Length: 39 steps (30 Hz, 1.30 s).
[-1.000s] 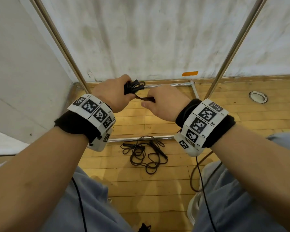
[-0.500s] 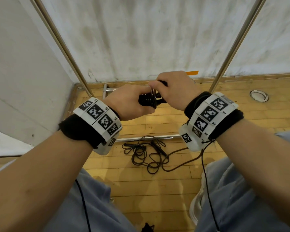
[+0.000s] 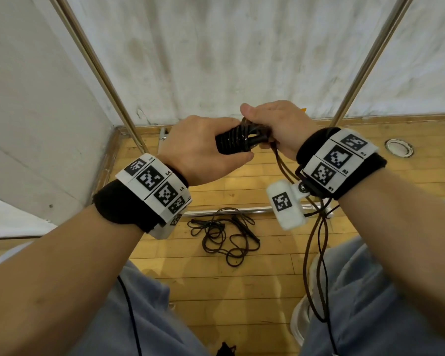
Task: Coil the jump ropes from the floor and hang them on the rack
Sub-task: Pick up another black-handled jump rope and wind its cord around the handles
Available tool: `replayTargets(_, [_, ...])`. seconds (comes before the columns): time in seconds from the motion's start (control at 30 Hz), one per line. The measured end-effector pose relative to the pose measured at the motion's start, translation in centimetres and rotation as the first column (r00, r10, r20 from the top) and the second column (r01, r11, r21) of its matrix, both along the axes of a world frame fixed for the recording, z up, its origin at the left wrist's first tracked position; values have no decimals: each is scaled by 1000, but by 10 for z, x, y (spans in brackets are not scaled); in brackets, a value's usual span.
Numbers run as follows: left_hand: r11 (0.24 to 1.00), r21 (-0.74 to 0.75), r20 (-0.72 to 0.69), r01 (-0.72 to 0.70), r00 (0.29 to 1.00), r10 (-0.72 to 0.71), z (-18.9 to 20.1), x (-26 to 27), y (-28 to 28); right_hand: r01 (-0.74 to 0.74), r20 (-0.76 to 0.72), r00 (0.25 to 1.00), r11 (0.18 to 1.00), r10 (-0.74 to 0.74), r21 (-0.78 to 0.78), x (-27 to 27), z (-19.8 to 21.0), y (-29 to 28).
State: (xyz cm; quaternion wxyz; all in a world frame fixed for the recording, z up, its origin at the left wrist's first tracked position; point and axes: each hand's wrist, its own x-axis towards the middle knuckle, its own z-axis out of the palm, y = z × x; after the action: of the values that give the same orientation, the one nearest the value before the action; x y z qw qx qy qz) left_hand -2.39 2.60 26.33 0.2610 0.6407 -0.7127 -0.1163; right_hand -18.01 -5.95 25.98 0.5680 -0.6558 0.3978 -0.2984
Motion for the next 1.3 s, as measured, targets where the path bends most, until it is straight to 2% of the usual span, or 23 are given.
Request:
replayTargets(0.13, [997, -62, -55, -51, 997, 48, 0, 1, -1, -53, 273, 962, 970, -14, 235, 9, -9, 10])
replayTargets(0.23, [990, -100, -41, -98, 995, 95, 1, 4, -3, -17, 293, 955, 979, -44, 203, 16, -12, 19])
replayTargets(0.37, [983, -126, -62, -132, 990, 125, 3, 11, -7, -7, 50, 999, 996, 11, -89, 21, -11, 27])
replayTargets(0.5, [989, -77, -5, -124, 992, 124, 1, 10, -8, -45, -190, 982, 963, -7, -265, 21, -12, 32])
replayTargets(0.67, [984, -89, 60, -153, 985, 159, 0, 18, -13, -66, -307, 950, 933, -49, -353, 22, -13, 36])
replayTargets(0.8, [983, -39, 127, -181, 975, 185, -3, 22, -17, -114, -394, 918, 926, -39, -359, 22, -16, 32])
replayTargets(0.97, [970, 18, 195, -244, 952, 236, -5, 34, -22, -246, -595, 802, 877, -55, -413, 22, -18, 36])
replayTargets(1.07, [960, 101, 236, -263, 943, 234, -7, 40, -25, -319, -687, 724, 853, -61, -413, 22, -19, 38])
replayTargets(1.2, [945, 169, 251, -281, 939, 235, -8, 41, -26, -381, -722, 691, 826, -45, -416, 20, -15, 37])
replayTargets(1.3, [944, 199, 317, -263, 929, 192, -12, 34, -24, -455, -729, 684, 766, -25, -454, 16, -9, 36])
